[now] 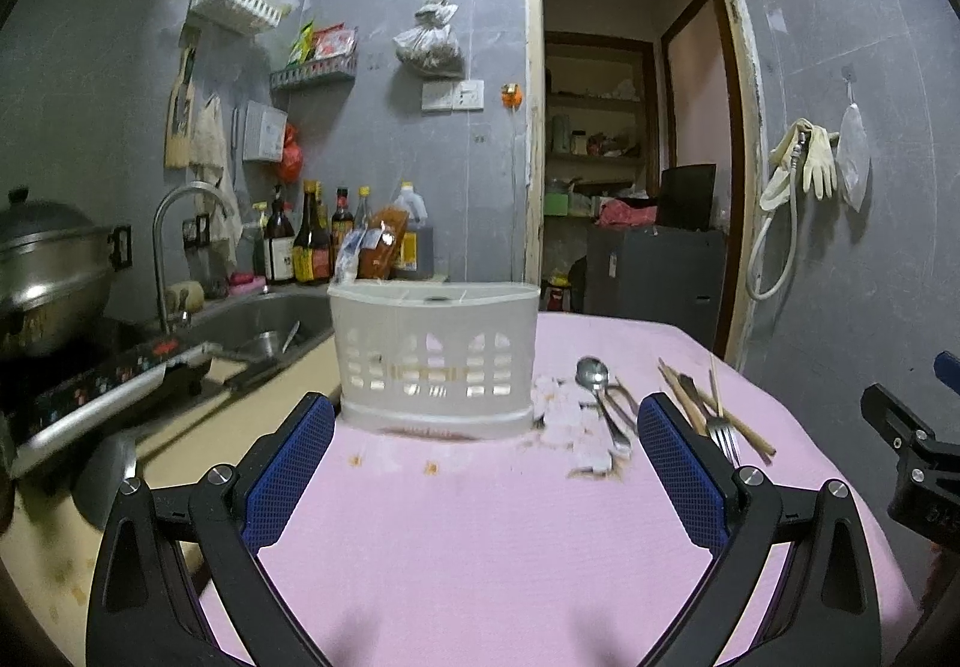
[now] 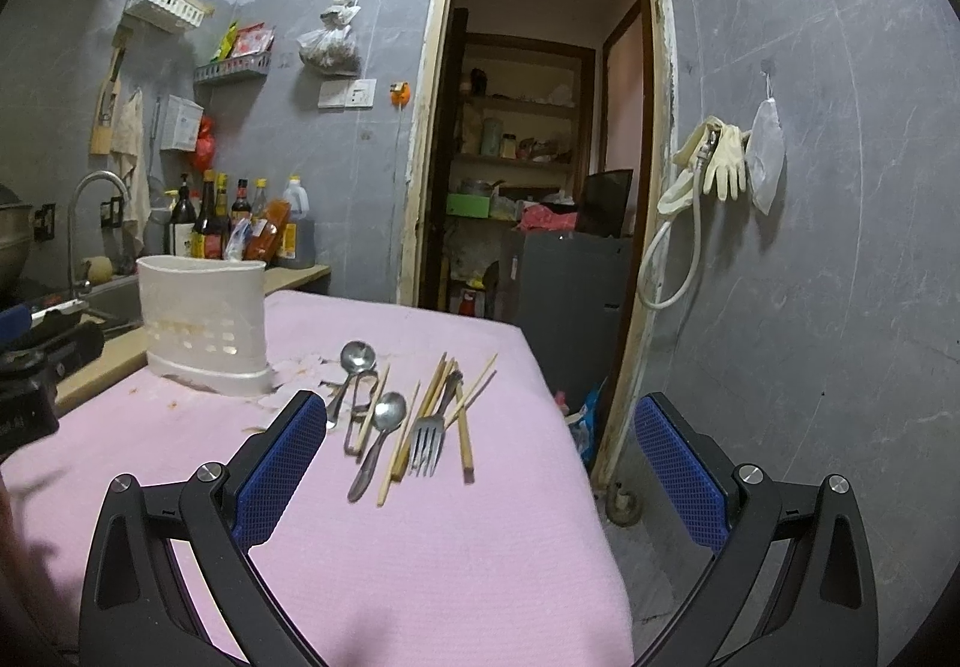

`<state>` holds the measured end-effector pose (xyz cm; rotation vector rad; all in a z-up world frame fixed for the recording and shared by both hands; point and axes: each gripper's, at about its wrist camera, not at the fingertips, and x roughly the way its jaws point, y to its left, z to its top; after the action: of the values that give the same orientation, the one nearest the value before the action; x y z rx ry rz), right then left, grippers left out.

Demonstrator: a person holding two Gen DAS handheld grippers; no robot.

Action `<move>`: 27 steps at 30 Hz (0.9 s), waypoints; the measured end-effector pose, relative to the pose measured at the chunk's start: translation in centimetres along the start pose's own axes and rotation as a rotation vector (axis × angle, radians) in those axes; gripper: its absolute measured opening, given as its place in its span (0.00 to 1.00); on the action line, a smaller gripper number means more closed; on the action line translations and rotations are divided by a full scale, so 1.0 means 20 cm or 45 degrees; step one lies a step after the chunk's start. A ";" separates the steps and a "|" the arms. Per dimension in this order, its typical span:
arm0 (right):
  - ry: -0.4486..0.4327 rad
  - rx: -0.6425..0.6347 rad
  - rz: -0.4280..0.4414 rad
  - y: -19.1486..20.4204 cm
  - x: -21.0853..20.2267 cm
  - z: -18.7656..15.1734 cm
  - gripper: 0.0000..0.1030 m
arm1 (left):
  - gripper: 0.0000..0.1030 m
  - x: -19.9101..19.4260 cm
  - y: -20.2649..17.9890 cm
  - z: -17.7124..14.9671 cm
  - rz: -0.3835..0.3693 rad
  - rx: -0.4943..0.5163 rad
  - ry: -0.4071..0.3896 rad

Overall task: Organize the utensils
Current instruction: 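Move the left tool to the steel spoon while the right tool approaches the wooden chopsticks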

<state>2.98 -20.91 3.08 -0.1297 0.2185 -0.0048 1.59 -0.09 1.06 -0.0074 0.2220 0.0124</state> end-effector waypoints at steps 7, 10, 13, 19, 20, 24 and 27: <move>0.021 -0.033 0.063 -0.10 0.15 0.10 1.00 | 0.96 0.21 -0.01 0.13 -0.148 0.005 0.086; 0.057 -0.039 0.119 -0.14 0.25 0.14 1.00 | 0.96 0.31 -0.03 0.18 -0.191 0.002 0.148; 0.121 -0.017 0.197 -0.21 0.38 0.17 1.00 | 0.96 0.39 -0.09 0.22 -0.223 0.036 0.184; 0.247 0.021 0.281 -0.31 0.62 0.19 1.00 | 0.96 0.59 -0.22 0.25 -0.319 0.077 0.280; 0.278 0.035 0.294 -0.33 0.68 0.19 0.99 | 0.96 0.63 -0.26 0.25 -0.333 0.092 0.288; 0.373 0.095 0.359 -0.39 0.84 0.19 0.92 | 0.82 0.80 -0.34 0.25 -0.360 0.139 0.330; 0.443 0.126 0.384 -0.41 0.94 0.17 0.77 | 0.69 0.95 -0.37 0.24 -0.385 0.125 0.399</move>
<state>22.10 -28.93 3.31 0.0046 0.5827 0.2632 21.19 -7.31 1.53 0.0555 0.5326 -0.3028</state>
